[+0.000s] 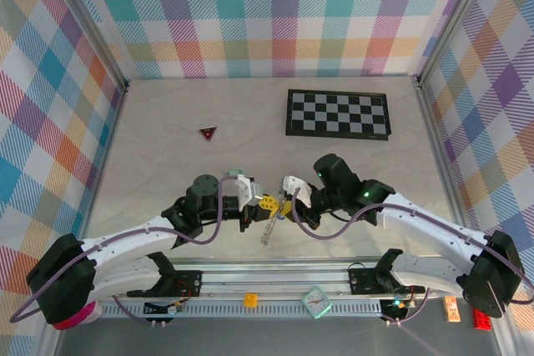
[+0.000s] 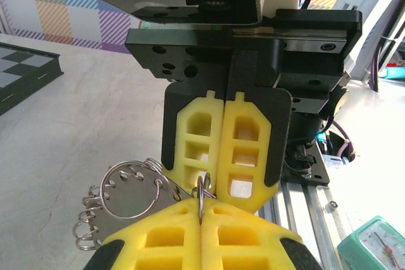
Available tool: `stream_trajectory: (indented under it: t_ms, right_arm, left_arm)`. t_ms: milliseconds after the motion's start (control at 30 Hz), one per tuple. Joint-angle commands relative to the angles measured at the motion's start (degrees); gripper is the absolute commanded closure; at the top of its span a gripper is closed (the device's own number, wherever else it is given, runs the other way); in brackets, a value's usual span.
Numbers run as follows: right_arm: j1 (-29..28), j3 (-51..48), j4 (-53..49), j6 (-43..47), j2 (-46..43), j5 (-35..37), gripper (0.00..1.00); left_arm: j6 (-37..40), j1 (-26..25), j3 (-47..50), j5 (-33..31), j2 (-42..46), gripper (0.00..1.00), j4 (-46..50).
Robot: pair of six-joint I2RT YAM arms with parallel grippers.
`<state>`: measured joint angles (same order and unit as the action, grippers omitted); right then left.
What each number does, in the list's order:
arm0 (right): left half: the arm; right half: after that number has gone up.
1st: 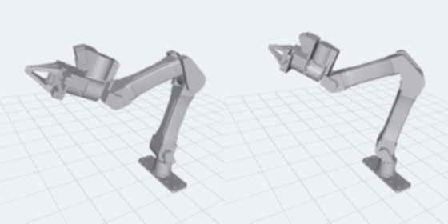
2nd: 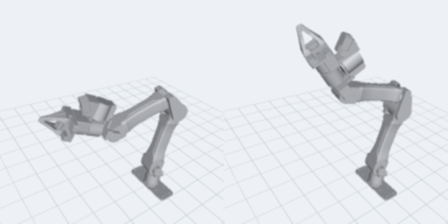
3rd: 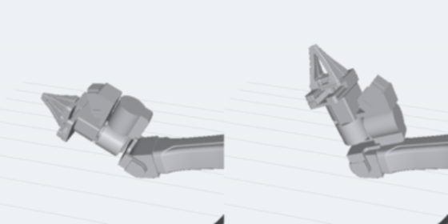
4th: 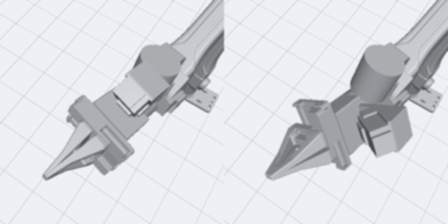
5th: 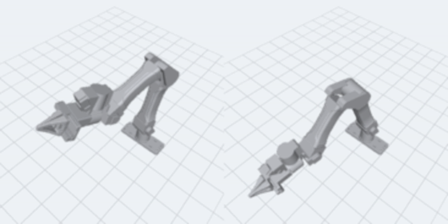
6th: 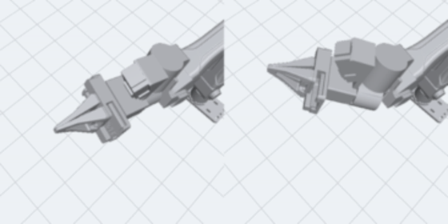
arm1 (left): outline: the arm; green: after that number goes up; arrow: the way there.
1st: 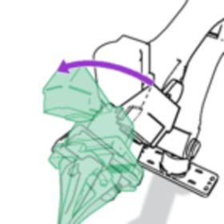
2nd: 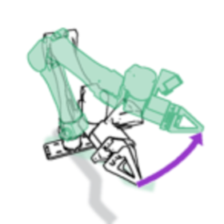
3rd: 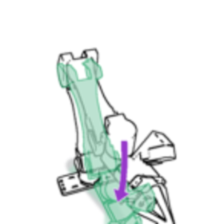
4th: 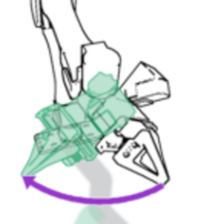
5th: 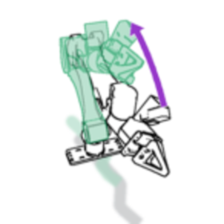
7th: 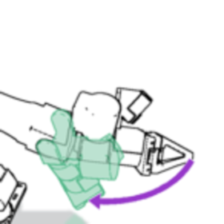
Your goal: Put the keys on the keyring
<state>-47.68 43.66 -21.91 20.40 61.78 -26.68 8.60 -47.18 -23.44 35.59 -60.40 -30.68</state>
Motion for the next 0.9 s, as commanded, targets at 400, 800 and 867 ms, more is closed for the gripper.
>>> stream_trajectory:
  t_ms: [400, 800, 867]
  right_arm:
    - [-0.13, 1.7, -3.14, 1.93, -9.51, 4.22, 0.72]
    - [-0.13, 2.75, 1.9, 1.09, -6.96, -0.1, 0.79]
    - [-0.13, 2.61, 2.87, 0.63, -6.38, -0.73, 0.79]
  left_arm:
    - [4.78, -0.72, 0.4, 2.5, 1.44, 1.0, -3.55]
    - [6.52, -1.07, 0.01, 3.6, 1.34, 1.0, -2.54]
    - [6.65, -1.17, -0.03, 3.69, 1.24, 1.0, -2.54]
